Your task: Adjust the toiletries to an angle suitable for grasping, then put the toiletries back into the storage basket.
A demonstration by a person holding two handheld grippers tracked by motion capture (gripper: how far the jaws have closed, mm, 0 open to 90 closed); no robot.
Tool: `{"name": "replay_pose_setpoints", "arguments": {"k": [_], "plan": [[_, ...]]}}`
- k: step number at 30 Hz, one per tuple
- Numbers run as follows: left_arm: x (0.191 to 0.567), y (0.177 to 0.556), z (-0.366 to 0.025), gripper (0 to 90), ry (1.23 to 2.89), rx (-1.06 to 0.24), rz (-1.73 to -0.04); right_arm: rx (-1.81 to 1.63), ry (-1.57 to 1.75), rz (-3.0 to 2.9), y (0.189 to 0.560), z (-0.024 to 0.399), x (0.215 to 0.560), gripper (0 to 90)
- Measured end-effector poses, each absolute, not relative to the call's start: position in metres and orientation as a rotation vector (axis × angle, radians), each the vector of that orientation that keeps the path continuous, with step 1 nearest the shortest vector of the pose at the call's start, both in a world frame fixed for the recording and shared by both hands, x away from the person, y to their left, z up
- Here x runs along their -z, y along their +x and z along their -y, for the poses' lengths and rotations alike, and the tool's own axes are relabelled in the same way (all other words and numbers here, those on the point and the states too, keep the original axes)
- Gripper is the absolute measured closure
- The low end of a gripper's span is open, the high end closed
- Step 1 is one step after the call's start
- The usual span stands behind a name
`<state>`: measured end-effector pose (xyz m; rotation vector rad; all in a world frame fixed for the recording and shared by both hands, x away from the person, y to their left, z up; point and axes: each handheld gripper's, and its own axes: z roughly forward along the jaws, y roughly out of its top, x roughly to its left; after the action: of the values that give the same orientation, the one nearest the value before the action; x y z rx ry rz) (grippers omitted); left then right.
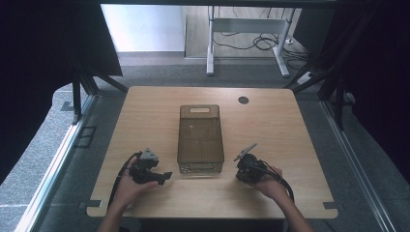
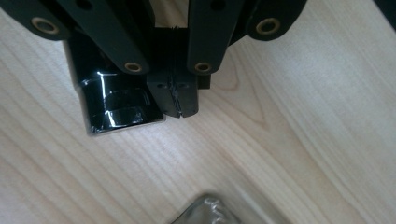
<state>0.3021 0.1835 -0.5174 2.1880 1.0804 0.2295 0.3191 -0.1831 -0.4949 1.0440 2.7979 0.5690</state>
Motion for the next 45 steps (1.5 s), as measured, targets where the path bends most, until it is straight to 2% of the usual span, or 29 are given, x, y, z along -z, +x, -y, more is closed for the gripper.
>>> {"name": "replay_pose_setpoints", "arguments": {"k": [24,29,30,31,35,38,45], "plan": [[0.519,0.303,-0.182,24.3,2.198,-0.224,-1.077,-0.631,1.171,-2.696,0.342,0.198,0.495,89.4],[0.519,0.302,-0.181,24.3,2.194,-0.217,-1.074,-0.701,1.164,-2.667,0.335,0.201,0.487,81.6],[0.52,0.302,-0.181,24.3,2.196,-0.212,-1.076,-0.737,1.166,-2.649,0.332,0.204,0.482,69.6],[0.521,0.302,-0.18,24.3,2.2,-0.21,-1.076,-0.737,1.166,-2.649,0.332,0.204,0.482,69.6],[0.522,0.302,-0.177,24.3,2.221,-0.199,-1.063,-0.762,1.177,-2.575,0.322,0.21,0.472,53.2],[0.522,0.302,-0.178,24.3,2.207,-0.201,-1.067,-0.734,1.222,-2.539,0.319,0.216,0.467,47.7],[0.519,0.304,-0.185,24.3,2.176,-0.208,-1.082,-0.618,1.297,-2.515,0.317,0.229,0.464,43.1]]}}
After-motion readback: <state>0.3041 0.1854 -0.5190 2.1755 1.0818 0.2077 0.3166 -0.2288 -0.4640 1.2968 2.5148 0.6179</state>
